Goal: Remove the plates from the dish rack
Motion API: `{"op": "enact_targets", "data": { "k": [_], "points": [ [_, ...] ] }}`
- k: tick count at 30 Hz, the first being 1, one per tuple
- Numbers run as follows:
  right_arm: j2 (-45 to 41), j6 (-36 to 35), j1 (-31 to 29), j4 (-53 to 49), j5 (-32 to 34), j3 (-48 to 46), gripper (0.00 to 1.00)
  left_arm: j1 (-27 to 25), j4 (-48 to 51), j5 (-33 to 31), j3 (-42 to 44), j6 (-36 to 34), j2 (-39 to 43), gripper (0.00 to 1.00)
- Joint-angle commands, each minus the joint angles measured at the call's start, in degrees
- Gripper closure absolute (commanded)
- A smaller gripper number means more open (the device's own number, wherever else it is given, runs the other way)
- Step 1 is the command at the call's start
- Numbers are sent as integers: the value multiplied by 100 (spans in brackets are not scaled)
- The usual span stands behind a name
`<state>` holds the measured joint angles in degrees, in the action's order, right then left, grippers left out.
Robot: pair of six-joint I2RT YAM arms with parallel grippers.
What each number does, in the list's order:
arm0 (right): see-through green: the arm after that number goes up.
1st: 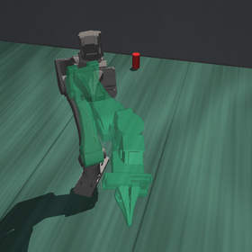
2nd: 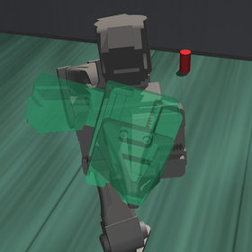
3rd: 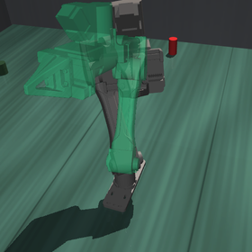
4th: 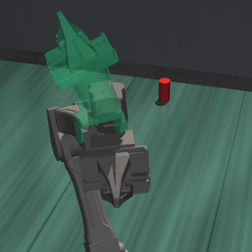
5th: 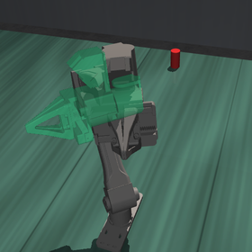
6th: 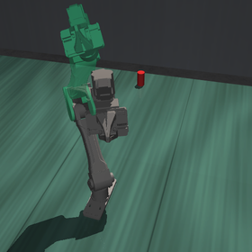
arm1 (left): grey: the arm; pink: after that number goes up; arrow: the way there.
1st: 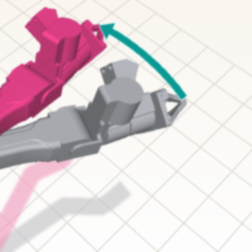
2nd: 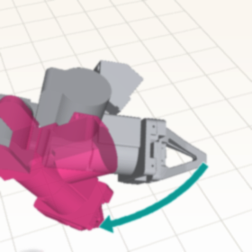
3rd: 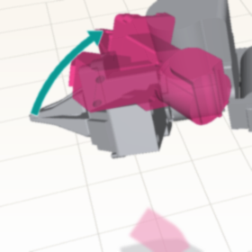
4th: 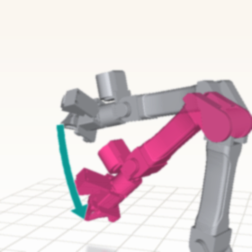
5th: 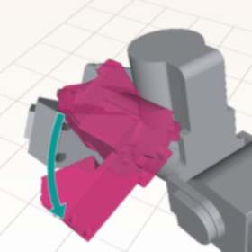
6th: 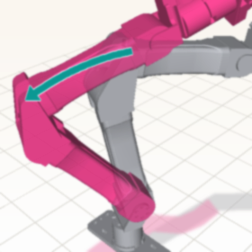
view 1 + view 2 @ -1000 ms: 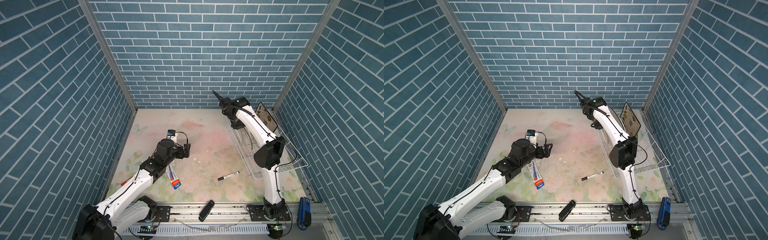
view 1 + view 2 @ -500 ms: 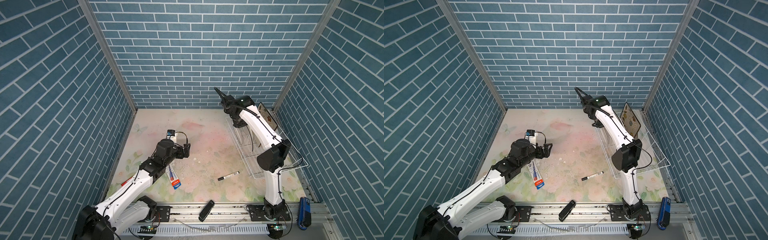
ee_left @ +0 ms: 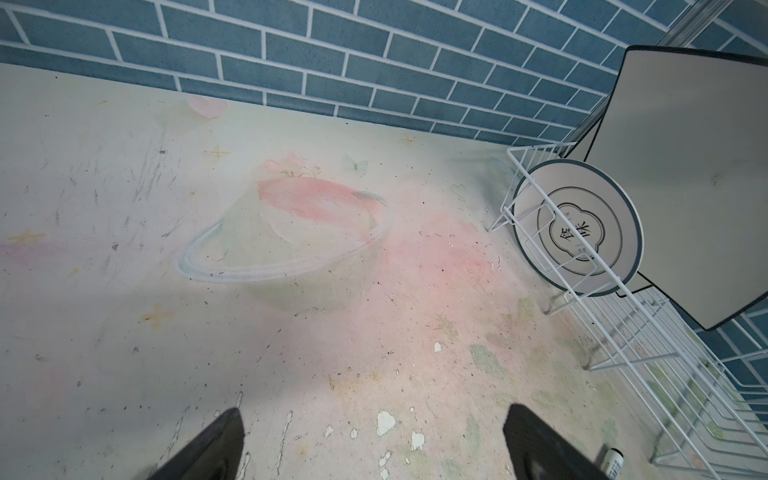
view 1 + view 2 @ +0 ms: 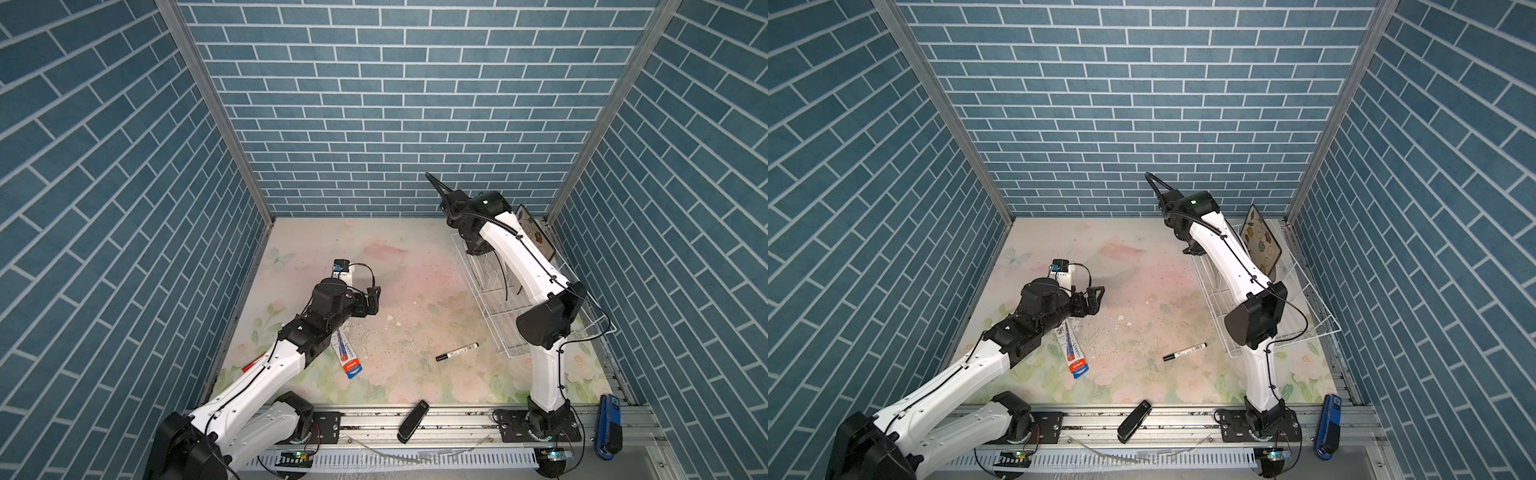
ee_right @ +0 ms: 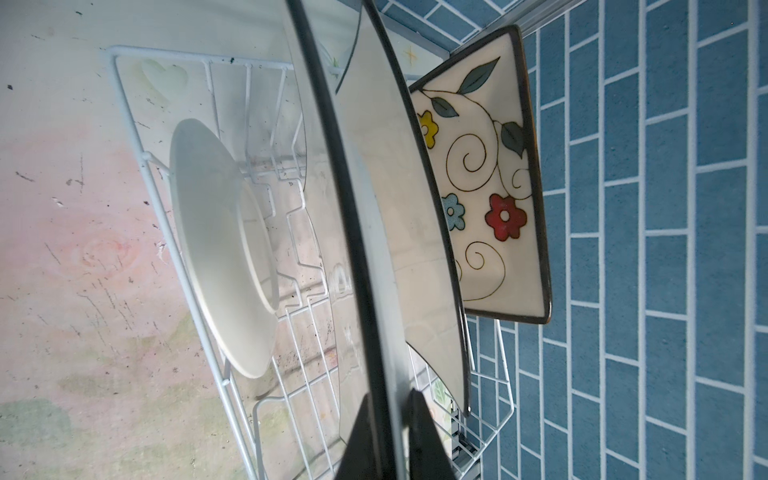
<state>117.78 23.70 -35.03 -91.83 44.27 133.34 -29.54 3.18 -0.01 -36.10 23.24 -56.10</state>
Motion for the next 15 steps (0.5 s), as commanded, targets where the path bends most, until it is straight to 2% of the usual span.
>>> {"op": "enact_targets", "data": {
  "k": [1, 15],
  "points": [
    [-577, 58, -38, -315, 776, -24, 100, -26, 99, -34, -82, 20, 108, 0],
    [-1137, -101, -195, 31, 805, -253, 100, -39, 69, -43, -90, 88, 89, 0]
  ]
}}
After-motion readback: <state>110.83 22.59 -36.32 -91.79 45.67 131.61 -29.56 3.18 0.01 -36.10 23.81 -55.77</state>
